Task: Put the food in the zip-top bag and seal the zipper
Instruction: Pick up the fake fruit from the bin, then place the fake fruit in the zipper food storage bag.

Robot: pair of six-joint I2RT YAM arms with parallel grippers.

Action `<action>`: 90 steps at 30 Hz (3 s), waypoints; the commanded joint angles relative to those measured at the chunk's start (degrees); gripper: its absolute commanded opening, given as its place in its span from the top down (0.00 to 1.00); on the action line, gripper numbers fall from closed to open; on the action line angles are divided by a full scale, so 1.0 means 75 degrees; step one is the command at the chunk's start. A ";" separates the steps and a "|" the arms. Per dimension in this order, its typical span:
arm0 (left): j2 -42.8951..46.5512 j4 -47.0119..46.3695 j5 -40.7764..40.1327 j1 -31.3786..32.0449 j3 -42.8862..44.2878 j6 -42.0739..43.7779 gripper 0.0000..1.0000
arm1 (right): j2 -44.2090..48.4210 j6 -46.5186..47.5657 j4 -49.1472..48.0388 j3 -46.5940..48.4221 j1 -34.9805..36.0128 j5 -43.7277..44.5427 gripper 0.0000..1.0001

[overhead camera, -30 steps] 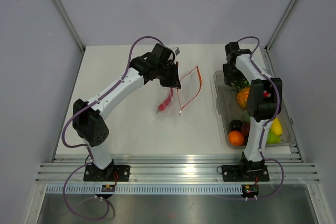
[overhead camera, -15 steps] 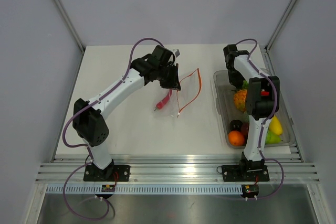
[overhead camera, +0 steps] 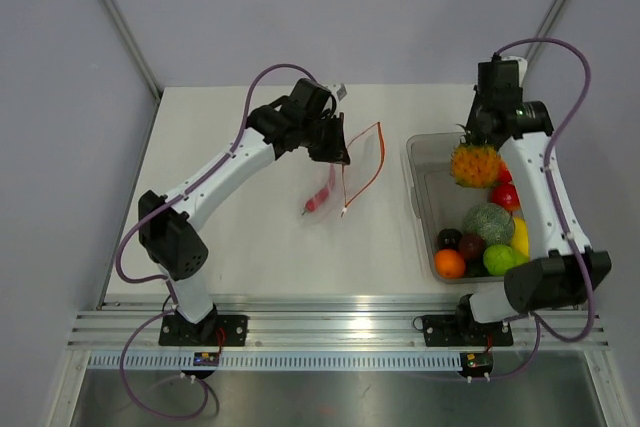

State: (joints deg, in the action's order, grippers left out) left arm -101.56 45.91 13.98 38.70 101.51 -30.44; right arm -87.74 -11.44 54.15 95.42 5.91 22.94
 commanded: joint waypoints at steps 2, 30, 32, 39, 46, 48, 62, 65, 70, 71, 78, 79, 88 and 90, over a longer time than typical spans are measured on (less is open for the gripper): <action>-0.0193 -0.0133 0.0315 0.0008 0.0667 -0.0160 1.00 | 0.1736 -0.0478 -0.1019 -0.0370 0.0091 -0.0748 1.00; -0.0451 -0.0109 0.1171 -0.0191 0.1488 -0.0875 1.00 | 0.2512 -0.4345 -0.4172 -0.2594 0.3055 0.0070 1.00; -0.0439 -0.0214 0.1347 -0.0249 0.1465 -0.0922 1.00 | 0.2488 -0.4462 -0.4162 -0.2784 0.3079 0.0326 1.00; -0.0463 -0.0601 0.1768 -0.0332 0.1430 -0.1332 1.00 | 0.2418 -0.4685 -0.4173 -0.3324 0.3149 0.0961 1.00; -0.0603 -0.0754 0.1968 -0.0332 0.1418 -0.1508 1.00 | 0.2067 -0.4791 -0.4033 -0.2996 0.4016 0.1757 1.00; -0.0592 -0.0801 0.1992 -0.0332 0.1383 -0.1543 1.00 | 0.1845 -0.4977 -0.3799 -0.2797 0.4110 0.1793 1.00; -0.0510 -0.1117 0.2062 -0.0543 0.0786 -0.1403 1.00 | 0.1985 -0.6537 -0.4233 -0.3980 0.4145 0.0305 1.00; -0.0498 -0.1164 0.2144 -0.0566 0.0679 -0.1286 1.00 | 0.1844 -0.6269 -0.4080 -0.3956 0.4157 -0.0128 1.00; -0.0475 -0.1059 0.2226 -0.0613 0.0656 -0.1005 1.00 | 0.1833 -0.5123 -0.3976 -0.4075 0.4180 -0.1122 0.92; -0.0463 -0.1059 0.2261 -0.0624 0.0656 -0.0981 1.00 | 0.1797 -0.4933 -0.3719 -0.3935 0.4169 -0.1218 0.87; -0.0194 -0.1211 0.2437 -0.0742 0.0539 -0.0911 1.00 | 0.2405 -0.3795 -0.2182 -0.2961 0.4169 -0.0144 0.29; -0.0147 -0.1211 0.2437 -0.0742 0.0539 -0.0911 1.00 | 0.2511 -0.3621 -0.2077 -0.2821 0.4169 0.0022 0.28; 0.0228 -0.1200 0.2355 -0.0753 0.0410 -0.0817 1.00 | 0.2653 -0.3537 -0.1312 -0.3134 0.2826 -0.0476 0.28; 0.0275 -0.1188 0.2343 -0.0753 0.0410 -0.0805 1.00 | 0.2582 -0.3514 -0.1500 -0.3404 0.2367 -0.1380 0.28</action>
State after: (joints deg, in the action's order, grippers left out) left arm -103.57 39.77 29.74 33.17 104.42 -37.32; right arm -67.11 -39.05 41.89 72.64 28.10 19.90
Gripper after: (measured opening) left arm 0.005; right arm 0.720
